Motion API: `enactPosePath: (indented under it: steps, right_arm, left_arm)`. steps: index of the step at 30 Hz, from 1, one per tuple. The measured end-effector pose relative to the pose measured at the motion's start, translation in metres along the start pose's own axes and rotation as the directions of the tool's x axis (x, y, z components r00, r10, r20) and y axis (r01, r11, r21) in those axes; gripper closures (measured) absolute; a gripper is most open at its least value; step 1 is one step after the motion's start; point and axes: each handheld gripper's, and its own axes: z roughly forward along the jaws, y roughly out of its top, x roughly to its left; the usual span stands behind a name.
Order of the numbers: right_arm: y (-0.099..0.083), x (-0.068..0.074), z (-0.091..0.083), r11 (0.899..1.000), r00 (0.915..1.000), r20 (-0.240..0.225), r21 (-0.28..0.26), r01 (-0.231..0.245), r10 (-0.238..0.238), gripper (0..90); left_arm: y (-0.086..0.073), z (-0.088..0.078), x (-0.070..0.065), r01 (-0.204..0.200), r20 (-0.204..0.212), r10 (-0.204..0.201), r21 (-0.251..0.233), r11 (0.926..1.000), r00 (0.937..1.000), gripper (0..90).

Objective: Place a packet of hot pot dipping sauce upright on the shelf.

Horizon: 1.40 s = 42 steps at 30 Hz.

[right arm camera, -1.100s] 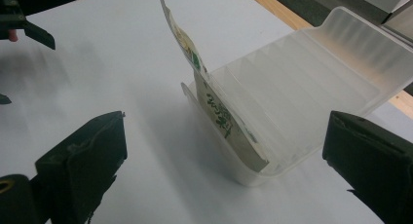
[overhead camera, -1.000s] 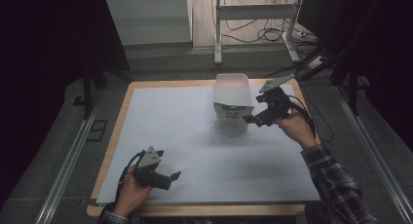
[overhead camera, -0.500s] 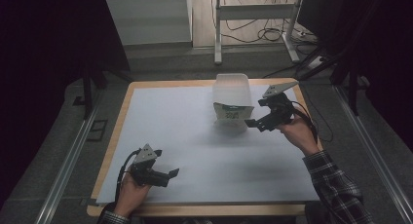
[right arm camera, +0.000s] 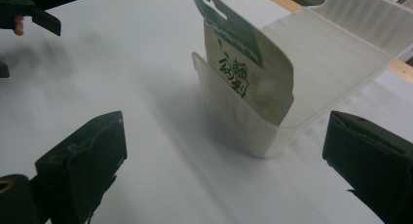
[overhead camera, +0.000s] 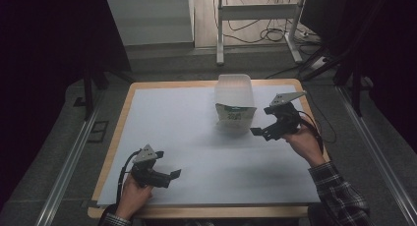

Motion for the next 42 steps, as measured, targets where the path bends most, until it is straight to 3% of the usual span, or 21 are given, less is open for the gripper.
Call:
enactPosePath:
  steps: [8,16,33,42]
  right_arm:
    - [-0.015,0.005,-0.007,1.000,0.9999,0.010,-0.006,-0.013,0.013,2.3]
    - [-0.025,0.011,-0.015,0.999,0.9996,0.011,-0.024,-0.024,0.025,2.2]
    - [-0.060,0.024,-0.011,0.999,0.9981,0.039,-0.017,-0.047,0.048,1.4]
    - [-0.076,0.031,-0.011,0.998,0.9971,0.059,-0.033,-0.045,0.047,1.4]
  left_arm:
    - [-0.001,0.001,-0.001,-0.020,-0.010,0.020,-0.031,0.9993,0.9998,0.0]
    - [-0.001,0.000,0.000,-0.011,-0.014,0.010,-0.036,0.9993,0.9999,0.0]
    - [-0.001,0.001,0.001,0.001,-0.007,-0.001,-0.039,0.9993,1.0000,0.0]
    - [-0.002,0.003,-0.001,-0.046,-0.035,0.045,-0.027,0.9985,0.9983,0.0]
